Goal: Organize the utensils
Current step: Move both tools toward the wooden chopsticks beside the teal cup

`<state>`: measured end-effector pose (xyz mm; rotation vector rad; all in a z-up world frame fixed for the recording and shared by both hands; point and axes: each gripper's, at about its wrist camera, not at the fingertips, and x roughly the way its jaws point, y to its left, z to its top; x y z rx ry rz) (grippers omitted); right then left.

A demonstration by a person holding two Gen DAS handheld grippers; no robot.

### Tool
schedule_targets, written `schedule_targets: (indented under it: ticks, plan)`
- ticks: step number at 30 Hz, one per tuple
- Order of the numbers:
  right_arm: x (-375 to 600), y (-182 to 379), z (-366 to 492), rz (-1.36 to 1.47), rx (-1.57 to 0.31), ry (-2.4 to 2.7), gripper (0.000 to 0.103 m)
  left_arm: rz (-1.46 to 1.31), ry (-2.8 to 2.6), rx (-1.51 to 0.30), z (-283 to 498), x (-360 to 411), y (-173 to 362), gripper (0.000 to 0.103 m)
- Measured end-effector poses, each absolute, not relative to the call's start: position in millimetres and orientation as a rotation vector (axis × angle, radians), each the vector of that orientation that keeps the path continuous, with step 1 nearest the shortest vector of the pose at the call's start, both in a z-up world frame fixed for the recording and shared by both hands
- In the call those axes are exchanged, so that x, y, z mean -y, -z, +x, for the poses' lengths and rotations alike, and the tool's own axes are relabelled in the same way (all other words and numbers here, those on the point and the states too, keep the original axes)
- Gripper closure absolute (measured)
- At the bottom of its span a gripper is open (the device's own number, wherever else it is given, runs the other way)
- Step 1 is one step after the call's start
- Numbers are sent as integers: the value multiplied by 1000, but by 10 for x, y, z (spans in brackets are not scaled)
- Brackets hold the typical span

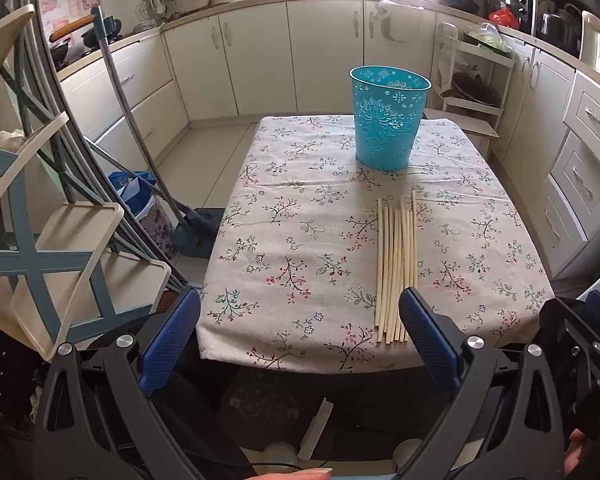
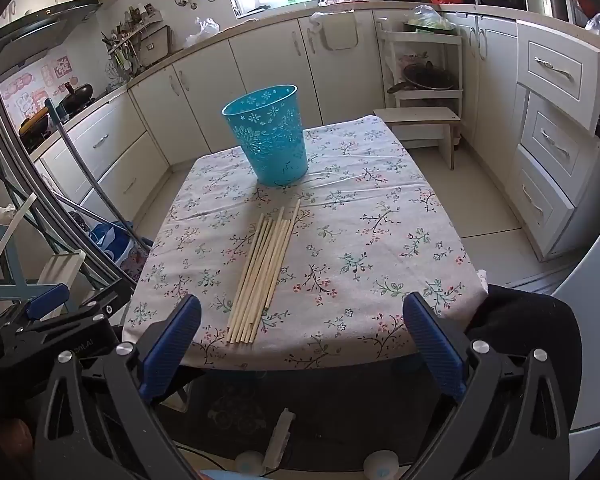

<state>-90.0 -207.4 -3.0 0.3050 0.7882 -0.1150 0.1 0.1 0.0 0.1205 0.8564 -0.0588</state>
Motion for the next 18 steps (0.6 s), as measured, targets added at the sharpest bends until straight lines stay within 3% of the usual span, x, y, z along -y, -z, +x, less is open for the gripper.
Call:
schedule_targets:
  ticks: [18]
  plan:
    - [2042,36,-953,307,-791,122,6,91,82,-869,-61,-40,-1,8]
